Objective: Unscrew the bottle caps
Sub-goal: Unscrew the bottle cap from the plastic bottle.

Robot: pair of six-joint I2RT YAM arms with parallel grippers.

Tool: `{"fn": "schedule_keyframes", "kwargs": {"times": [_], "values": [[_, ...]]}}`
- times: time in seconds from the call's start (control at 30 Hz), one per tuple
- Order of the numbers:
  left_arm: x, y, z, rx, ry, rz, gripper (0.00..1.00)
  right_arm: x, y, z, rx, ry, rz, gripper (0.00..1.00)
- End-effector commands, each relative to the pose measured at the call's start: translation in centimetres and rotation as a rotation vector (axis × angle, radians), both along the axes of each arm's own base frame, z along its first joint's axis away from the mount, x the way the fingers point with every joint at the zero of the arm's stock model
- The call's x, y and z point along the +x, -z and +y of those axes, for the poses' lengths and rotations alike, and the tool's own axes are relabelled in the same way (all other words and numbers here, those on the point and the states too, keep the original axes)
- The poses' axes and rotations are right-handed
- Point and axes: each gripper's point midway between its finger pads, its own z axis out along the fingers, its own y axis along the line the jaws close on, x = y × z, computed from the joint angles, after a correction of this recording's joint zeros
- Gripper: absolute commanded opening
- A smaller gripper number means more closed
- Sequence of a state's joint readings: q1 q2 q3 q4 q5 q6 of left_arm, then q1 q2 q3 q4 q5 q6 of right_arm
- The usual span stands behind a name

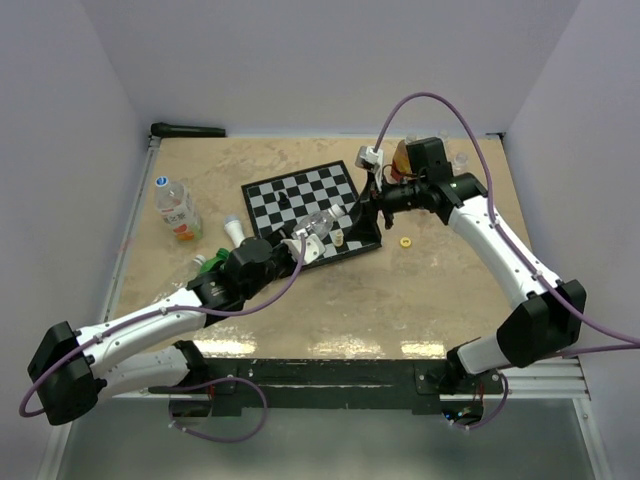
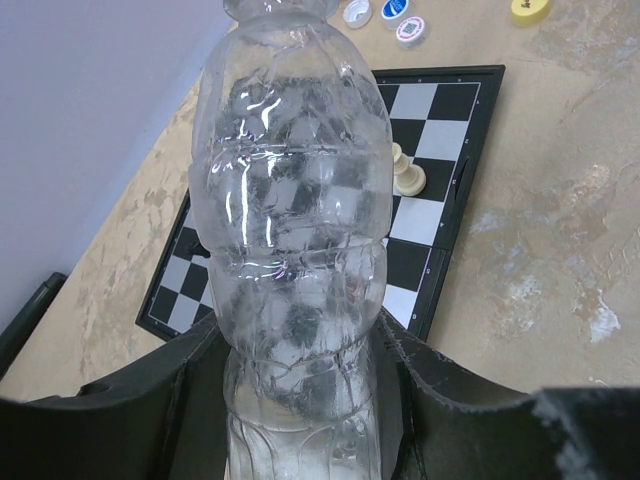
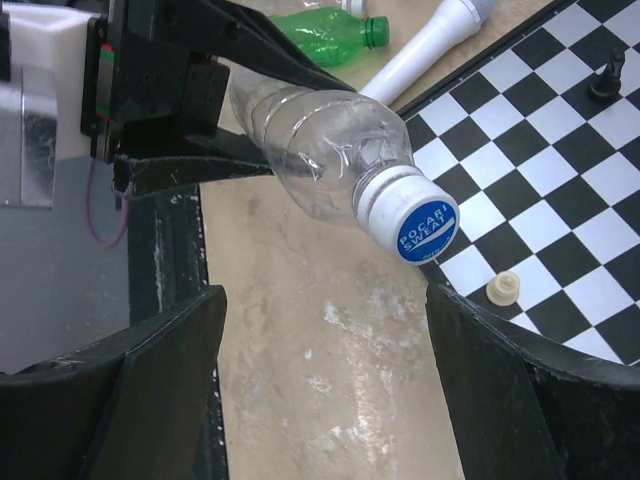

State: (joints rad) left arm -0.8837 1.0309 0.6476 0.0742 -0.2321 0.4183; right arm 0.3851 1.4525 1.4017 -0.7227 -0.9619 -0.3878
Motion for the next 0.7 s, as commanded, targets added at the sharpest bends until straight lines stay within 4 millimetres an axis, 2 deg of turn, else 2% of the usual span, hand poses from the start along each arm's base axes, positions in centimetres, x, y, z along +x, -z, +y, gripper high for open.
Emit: {"fn": "schedule_keyframes", "kwargs": {"times": [0.0,0.17,0.3,0.57,0.67], "values": [[0.2,-1.4,-0.7,-0.068,0.013,-0.024,0.06,0.9,-1.6,1.2,0.081,0.06,0.082,0.84],[-0.3,-1.2,-0.9,-0.057,0.053,-0.032,0.06,2.4,-1.9,1.6,0.084,0.112,0.13,0.83],[-0.5,-1.4,-1.0,-0.059,0.07,-0.039,0.05,2.2,-1.5,2.0,0.103,0.111,0.178,0.8],[-0.7,-1.1,-1.3,-0.052,0.093,-0.036,0.05,1.5,-2.3,2.2,0.141,0.078,0.202,0.63],[-0.6,-1.1,-1.2,-0.049,0.087,-0.04,0.04,1.1,-2.4,2.1,0.15,0.067,0.199,0.51]]}}
